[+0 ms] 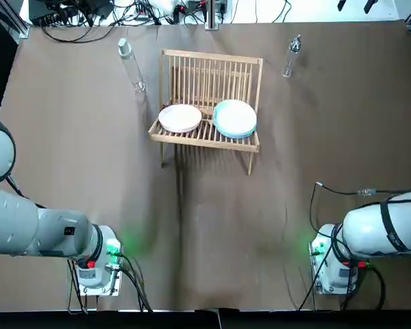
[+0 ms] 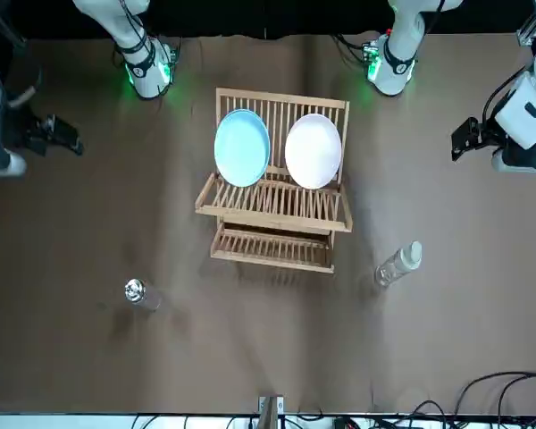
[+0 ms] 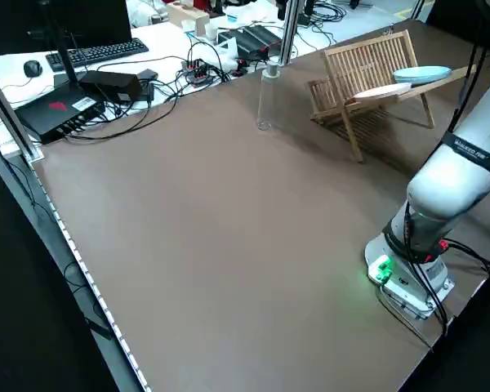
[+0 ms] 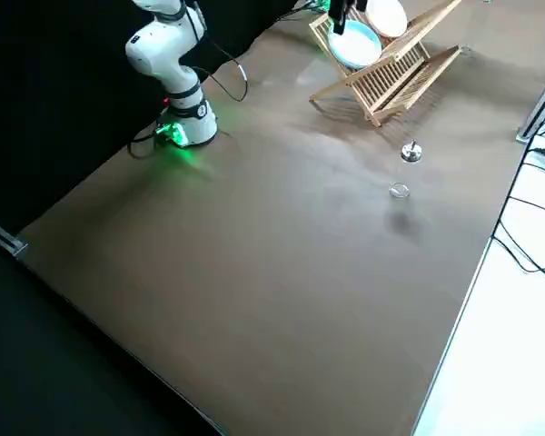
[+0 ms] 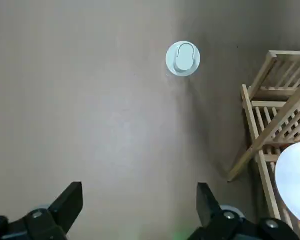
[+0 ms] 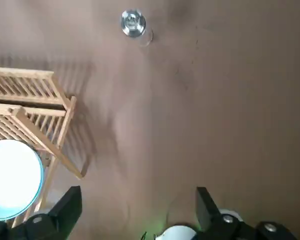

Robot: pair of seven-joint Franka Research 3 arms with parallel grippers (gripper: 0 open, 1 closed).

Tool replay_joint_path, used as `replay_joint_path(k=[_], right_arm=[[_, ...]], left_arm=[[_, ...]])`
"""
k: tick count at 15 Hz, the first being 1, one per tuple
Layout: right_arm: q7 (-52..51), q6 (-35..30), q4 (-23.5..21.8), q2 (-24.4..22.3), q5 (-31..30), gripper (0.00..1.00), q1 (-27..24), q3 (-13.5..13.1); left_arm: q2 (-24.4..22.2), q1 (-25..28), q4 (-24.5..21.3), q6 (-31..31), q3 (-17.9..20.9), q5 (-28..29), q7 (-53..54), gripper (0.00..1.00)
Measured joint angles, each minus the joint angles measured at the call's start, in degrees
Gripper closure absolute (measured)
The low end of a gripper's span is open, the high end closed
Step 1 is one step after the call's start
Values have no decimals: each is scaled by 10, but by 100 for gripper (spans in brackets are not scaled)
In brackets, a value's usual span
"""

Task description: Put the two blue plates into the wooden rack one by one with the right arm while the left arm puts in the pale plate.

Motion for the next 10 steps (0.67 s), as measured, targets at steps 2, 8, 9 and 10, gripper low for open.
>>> replay_joint_path(k=[2,8,9,10], right_arm=[[-1,38,-44,-39,-1,0,0,3],[-5,84,-130,-90,-26,0,3,12],[-5,84,-131,-90,-26,0,4,12],[-6,84,-131,-90,-26,0,4,13]], left_arm=[[1,0,1,0,0,0,0,0],[2,0,2,0,0,0,0,0],[2,0,2,0,0,0,0,0],[2,0,2,0,0,0,0,0]])
